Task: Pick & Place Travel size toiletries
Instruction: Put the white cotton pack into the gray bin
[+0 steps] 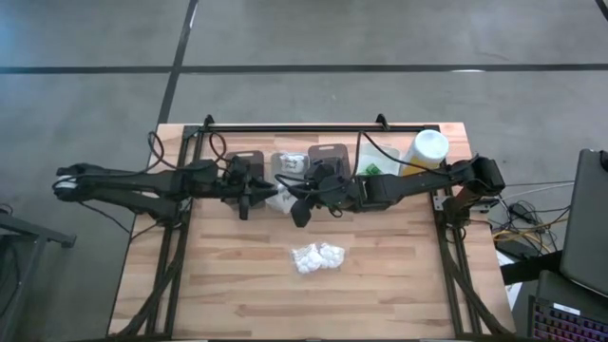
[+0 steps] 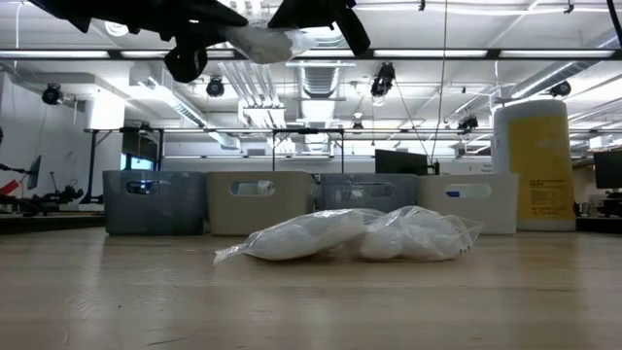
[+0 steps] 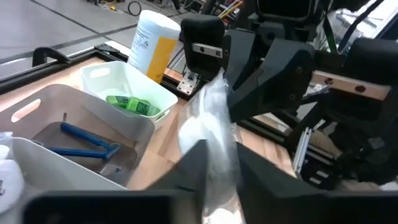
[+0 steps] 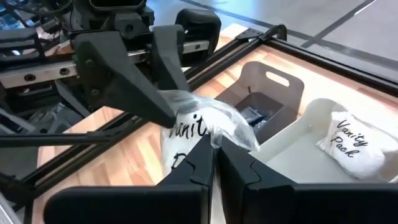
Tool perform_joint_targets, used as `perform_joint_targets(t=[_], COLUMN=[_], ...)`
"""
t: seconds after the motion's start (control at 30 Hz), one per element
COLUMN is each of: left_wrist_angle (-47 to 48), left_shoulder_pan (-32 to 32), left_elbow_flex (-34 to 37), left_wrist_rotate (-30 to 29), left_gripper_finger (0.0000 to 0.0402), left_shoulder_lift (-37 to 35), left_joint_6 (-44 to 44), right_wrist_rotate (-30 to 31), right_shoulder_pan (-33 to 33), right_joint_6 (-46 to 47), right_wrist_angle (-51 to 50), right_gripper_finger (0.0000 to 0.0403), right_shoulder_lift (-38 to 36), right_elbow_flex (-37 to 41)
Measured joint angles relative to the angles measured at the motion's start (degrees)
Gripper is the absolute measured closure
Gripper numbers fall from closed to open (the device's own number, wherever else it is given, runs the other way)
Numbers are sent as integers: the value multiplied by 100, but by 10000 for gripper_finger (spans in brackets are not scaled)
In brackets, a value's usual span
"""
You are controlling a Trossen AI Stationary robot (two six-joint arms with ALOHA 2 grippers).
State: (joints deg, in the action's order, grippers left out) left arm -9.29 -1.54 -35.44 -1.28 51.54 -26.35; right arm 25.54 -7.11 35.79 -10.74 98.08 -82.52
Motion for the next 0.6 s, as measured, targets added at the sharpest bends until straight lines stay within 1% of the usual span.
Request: perform_joint_targets(t=[0.07, 0.1, 0.13, 0.23, 0.33, 0.47, 0.53, 0.6], left_wrist_angle=[-1, 4, 14, 75, 246, 530, 635, 716], left_shoulder_pan=[0, 0, 0, 2, -48, -173, -223, -259], left_elbow_flex=[0, 0, 2, 2, 1, 0, 1, 0], left_wrist_rotate=[-53, -112, -186, -441, -605, -667, -719, -909], left_gripper_finger=[369, 384, 390, 392, 396, 397, 397, 397], left_shoulder_lift=[17, 18, 18, 19, 18, 18, 19, 21], left_joint_6=[123, 167, 228, 401, 575, 719, 822, 969], right_wrist_rotate=[0, -2, -2, -159, -287, -280, -121, 201], right_shoulder_pan=[0, 0, 0, 0, -13, -26, -26, -37], right_joint_6=[0, 0, 2, 6, 20, 16, 11, 22], right_wrist_angle=[-24, -58, -98, -110, -210, -853, -1379, -1853], right_gripper_finger=[393, 390, 385, 357, 316, 254, 224, 197], right_shoulder_lift=[0, 0, 0, 0, -8, -50, -61, -92], right_elbow_flex=[0, 0, 0, 0, -85, -343, -498, -616])
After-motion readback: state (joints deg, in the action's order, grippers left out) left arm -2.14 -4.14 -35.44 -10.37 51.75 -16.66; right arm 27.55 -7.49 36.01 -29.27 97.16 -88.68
